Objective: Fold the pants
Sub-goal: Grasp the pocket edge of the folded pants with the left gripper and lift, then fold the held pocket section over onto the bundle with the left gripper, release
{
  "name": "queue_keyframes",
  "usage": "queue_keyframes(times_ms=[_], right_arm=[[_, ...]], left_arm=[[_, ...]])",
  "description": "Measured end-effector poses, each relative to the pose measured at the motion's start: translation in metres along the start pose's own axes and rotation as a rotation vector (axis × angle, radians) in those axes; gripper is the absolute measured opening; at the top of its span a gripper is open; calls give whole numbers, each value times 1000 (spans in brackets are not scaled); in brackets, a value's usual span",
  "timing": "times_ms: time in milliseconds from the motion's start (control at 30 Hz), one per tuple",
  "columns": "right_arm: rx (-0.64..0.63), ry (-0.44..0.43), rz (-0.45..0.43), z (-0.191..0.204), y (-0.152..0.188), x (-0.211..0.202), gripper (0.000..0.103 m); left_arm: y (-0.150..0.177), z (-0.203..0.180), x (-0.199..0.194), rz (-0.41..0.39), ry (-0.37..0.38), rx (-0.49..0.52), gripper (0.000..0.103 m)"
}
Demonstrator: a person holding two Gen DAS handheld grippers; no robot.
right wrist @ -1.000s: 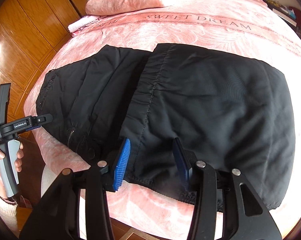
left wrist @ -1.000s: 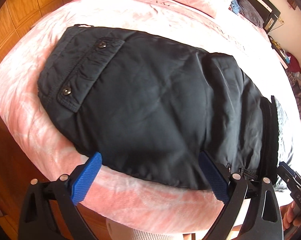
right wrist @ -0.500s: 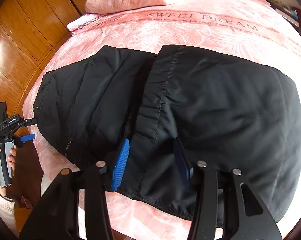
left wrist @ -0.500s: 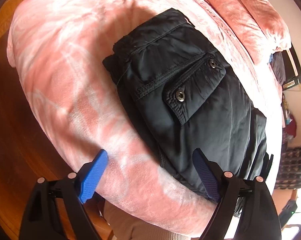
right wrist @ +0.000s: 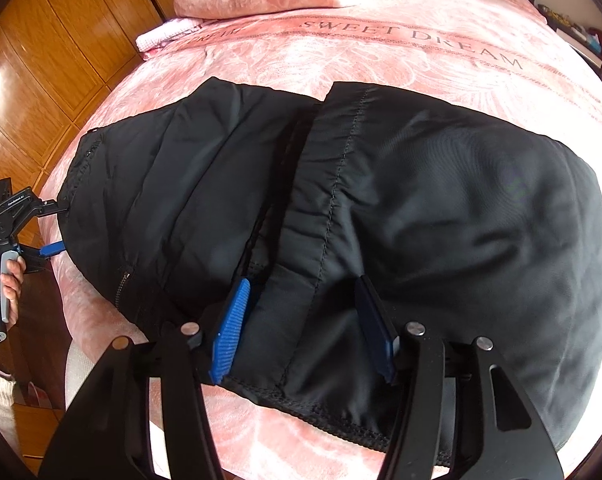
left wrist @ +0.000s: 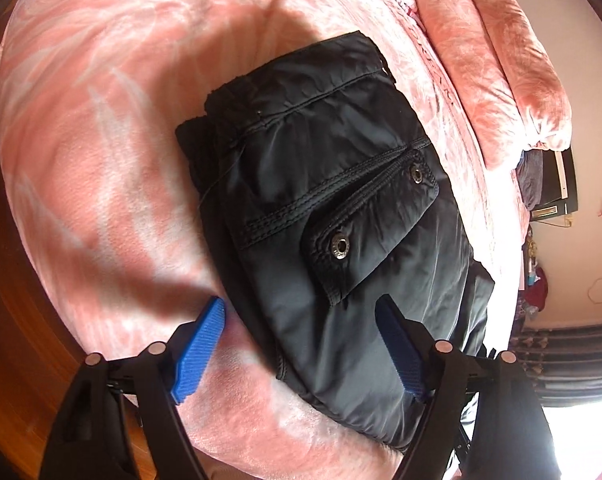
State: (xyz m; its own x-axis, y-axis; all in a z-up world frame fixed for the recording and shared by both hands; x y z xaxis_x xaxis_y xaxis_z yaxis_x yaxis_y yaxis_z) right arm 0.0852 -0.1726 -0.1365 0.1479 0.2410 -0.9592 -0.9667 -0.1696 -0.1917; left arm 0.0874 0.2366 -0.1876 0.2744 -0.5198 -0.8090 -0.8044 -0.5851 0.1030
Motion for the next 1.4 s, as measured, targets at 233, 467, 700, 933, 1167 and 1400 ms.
queue_keyframes(times_ms=[233, 467, 700, 933, 1167, 1400], right_arm=[[-15, 18, 2, 2, 1, 3, 56], [-18, 17, 0, 2, 1, 3, 57], [-23, 11, -3, 2, 2, 4, 58], [-2, -21, -4, -2, 3, 1, 58], [45, -80, -12, -10, 6, -6, 58], [84, -91, -41, -22, 14, -23, 60]], left_arm=[[-5, 1, 13, -19, 96, -44, 47], [-8, -6, 16, -42, 117, -56, 23], [8, -46, -9, -181, 78, 86, 11], [31, -112, -32, -280, 58, 268, 11], [73, -193, -27, -319, -10, 547, 11], [129, -244, 10, -248, -126, 800, 15]])
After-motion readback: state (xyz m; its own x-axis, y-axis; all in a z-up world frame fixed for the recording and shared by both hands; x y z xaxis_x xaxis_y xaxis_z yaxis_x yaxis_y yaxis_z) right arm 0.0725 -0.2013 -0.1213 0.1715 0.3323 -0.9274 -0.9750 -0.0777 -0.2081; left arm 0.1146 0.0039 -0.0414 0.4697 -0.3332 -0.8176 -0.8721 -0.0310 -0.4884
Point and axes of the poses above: each gripper's, at about its wrist camera, not at the fingertips, and x roughly the way its jaws point, z to its left, y to its underside, the point moved 4 cm from there along x, roughly the way its jaws point, and after that the axes turned 14 degrees about z, right-handed, at the moved point
